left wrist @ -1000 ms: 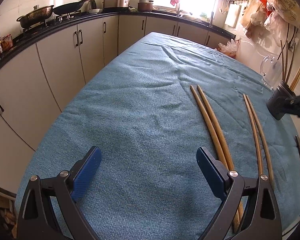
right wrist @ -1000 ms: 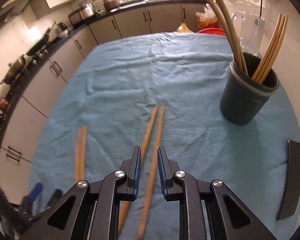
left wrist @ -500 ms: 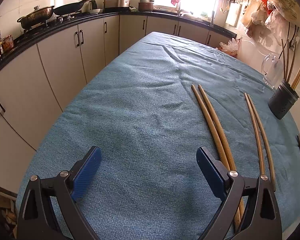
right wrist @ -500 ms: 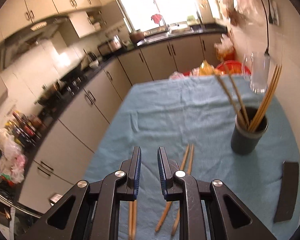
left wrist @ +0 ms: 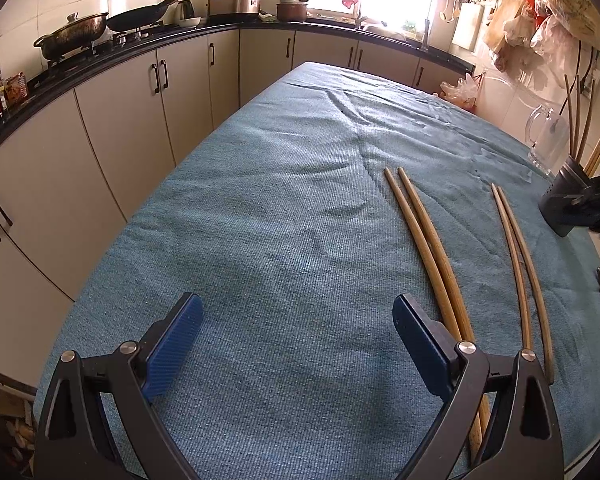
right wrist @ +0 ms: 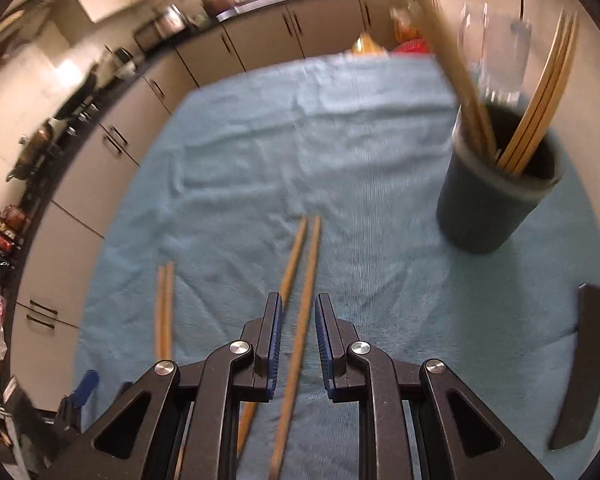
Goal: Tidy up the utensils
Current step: 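Lower the left gripper onto a wooden chopstick and close while the right gripper grasps another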
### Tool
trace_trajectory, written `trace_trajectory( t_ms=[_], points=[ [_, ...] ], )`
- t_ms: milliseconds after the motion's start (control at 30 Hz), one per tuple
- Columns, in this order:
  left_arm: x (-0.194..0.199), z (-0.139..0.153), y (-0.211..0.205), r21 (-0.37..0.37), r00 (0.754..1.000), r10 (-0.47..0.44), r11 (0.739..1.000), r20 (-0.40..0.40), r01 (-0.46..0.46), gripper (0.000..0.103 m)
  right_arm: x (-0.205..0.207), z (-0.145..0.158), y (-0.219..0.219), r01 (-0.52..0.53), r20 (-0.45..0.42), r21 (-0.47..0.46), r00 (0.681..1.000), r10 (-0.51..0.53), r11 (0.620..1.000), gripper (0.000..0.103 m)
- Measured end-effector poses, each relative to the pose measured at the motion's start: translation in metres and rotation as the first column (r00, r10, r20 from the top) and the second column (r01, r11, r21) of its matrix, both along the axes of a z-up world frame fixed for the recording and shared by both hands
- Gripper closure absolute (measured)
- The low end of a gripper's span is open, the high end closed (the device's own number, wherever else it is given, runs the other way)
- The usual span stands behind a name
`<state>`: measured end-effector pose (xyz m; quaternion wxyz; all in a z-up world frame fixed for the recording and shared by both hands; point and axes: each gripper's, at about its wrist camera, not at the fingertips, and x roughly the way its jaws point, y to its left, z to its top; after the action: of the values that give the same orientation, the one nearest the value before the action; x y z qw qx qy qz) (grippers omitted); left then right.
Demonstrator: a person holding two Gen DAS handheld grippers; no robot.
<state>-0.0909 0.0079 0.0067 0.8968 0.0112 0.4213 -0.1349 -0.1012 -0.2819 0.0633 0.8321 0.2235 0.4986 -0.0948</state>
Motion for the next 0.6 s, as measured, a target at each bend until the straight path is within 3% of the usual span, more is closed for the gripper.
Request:
trace_trajectory(
  t_ms=[267,500,533,567,600],
  points=[
    [0.000,0.001,-0.002,0.003,1.000,-0.005,1.000,-0.001,0.005,0.008,0.033,-0.038,-0.005,0.010,-0.096,-0.031,0.995,-0.013,0.999,0.085],
    [0.000,0.001,-0.004,0.011,1.000,-0.005,1.000,-0.001,0.005,0.008,0.039,-0.039,0.005,-0.020,-0.101,-0.084,0.995,0.011,0.996,0.084],
    [0.000,0.001,-0.004,0.013,1.000,-0.004,1.000,-0.001,0.004,0.008,0.038,-0.040,0.006,-0.024,-0.100,-0.095,0.995,0.015,0.995,0.086],
    [0.000,0.001,-0.005,0.014,1.000,-0.004,1.000,-0.002,0.004,0.008,0.036,-0.040,0.008,-0.032,-0.101,-0.106,0.995,0.021,0.994,0.094],
    [0.000,0.001,-0.005,0.017,1.000,-0.003,1.000,-0.003,0.003,0.008,0.035,-0.040,0.008,-0.035,-0.097,-0.106,0.995,0.025,0.994,0.094]
  ],
)
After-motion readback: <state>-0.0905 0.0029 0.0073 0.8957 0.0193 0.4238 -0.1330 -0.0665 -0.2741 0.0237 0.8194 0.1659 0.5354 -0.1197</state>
